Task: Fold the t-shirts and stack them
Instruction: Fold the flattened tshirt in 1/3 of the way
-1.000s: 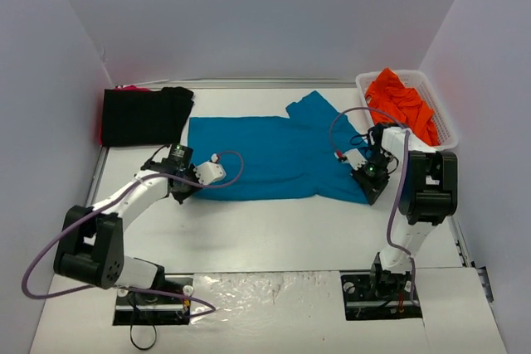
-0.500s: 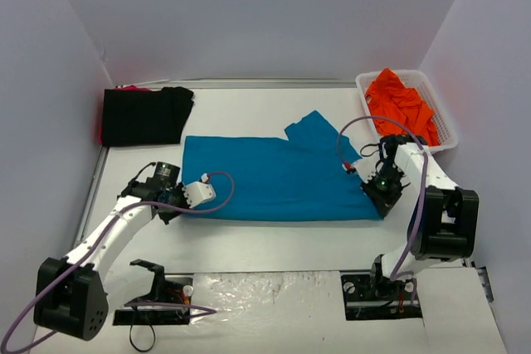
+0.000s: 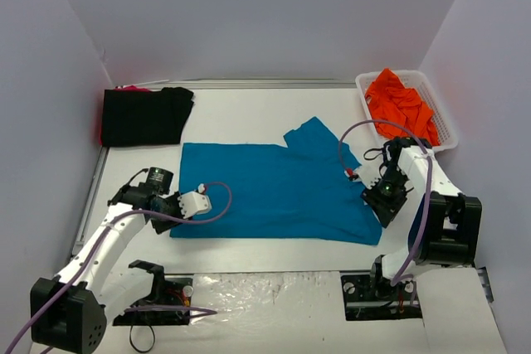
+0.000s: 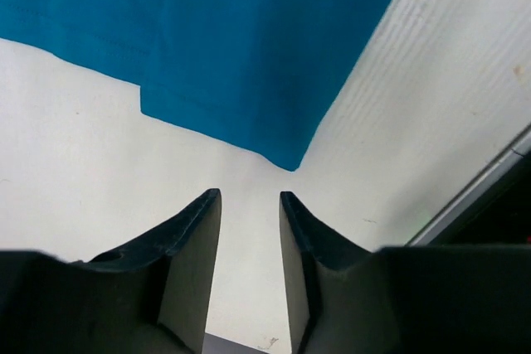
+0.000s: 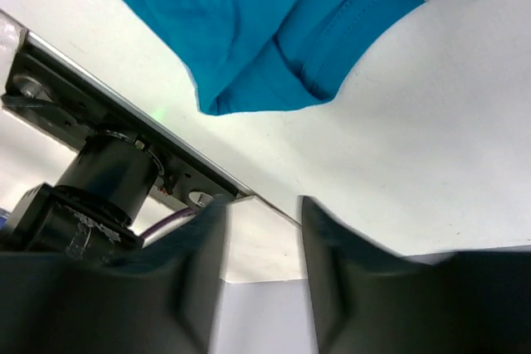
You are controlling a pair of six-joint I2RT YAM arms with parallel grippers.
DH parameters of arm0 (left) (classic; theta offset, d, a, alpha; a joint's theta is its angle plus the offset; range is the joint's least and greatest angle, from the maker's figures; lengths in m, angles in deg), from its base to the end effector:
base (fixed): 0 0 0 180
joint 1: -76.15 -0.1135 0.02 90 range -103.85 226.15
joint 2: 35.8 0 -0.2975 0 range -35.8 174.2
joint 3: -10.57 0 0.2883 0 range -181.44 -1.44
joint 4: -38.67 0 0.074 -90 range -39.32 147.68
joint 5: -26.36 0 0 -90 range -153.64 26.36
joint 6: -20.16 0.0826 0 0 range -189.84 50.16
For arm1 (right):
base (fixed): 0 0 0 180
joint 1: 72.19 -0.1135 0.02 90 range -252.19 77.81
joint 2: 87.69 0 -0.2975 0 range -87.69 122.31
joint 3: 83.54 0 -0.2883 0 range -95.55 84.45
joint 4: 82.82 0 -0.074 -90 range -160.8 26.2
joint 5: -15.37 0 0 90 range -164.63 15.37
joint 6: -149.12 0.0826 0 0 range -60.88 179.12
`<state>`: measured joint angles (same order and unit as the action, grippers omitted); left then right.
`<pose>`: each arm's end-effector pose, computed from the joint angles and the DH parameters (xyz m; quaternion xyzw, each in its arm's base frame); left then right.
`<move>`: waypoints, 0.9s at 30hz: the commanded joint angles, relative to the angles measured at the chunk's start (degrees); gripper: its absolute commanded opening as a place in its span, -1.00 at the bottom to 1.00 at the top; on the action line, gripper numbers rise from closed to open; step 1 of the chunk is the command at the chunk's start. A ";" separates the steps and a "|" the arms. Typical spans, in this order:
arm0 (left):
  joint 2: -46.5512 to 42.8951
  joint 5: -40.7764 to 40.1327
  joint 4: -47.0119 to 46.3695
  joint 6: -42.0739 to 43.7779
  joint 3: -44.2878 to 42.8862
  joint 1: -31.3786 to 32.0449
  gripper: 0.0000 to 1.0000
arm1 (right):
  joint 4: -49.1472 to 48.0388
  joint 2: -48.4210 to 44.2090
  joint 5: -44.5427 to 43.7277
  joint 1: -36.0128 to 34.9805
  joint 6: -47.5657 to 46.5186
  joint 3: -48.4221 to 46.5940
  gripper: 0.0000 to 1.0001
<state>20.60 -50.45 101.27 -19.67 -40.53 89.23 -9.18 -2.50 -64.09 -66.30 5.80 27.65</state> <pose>0.1911 -0.0637 0.1916 0.5300 0.8186 -0.0463 0.2164 0.2717 -0.0128 0.1734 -0.4005 0.9117 0.0799 0.0452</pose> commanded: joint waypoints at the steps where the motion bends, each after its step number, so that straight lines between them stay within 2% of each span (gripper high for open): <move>1: 0.19 4.11 6.62 3.70 -4.50 -0.43 -0.31 | 5.87 0.94 0.61 0.44 -2.40 -3.05 -0.19; 3: 1.51 5.00 9.33 4.93 -7.13 -0.42 -0.17 | 6.14 2.08 0.79 0.44 -2.32 -4.11 -0.18; 7: 4.85 6.93 11.64 5.99 -12.49 -1.39 -0.15 | 6.23 5.16 1.84 0.70 -1.70 -9.90 -0.19; 11: 9.85 12.36 4.63 0.47 -20.22 -5.60 -0.11 | 6.23 10.77 6.57 0.70 -0.13 -21.49 -0.17; 12: 11.87 13.69 3.30 -2.94 -24.41 -7.44 -0.10 | 6.14 14.18 8.16 0.61 0.40 -27.43 -0.17; 14: 18.81 18.59 1.02 -6.04 -29.44 -9.29 -0.08 | 6.14 17.80 13.15 0.44 1.81 -33.44 -0.13; 15: 21.53 20.10 0.39 -9.18 -32.07 -10.96 -0.07 | 6.23 21.91 15.01 0.09 2.25 -39.47 -0.13; 18: 35.39 26.61 0.12 -12.63 -42.09 -12.81 -0.02 | 6.31 30.87 18.62 -1.75 4.71 -50.73 -0.12; 20: 41.04 29.08 1.34 -14.83 -49.56 -12.82 -0.03 | 6.31 35.11 18.46 -3.33 5.50 -55.33 -0.12; 22: 49.10 31.35 1.79 -16.85 -56.14 -15.62 -0.03 | 6.31 40.65 17.76 -5.53 6.74 -61.47 -0.12; 27: 61.96 33.66 4.08 -18.36 -65.05 -17.74 -0.03 | 6.23 50.59 15.30 -9.14 6.82 -69.84 -0.11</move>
<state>79.33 -21.16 101.79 -35.60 -101.10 72.93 -6.99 45.02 -48.76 -73.41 11.37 -38.05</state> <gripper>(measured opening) 0.487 0.446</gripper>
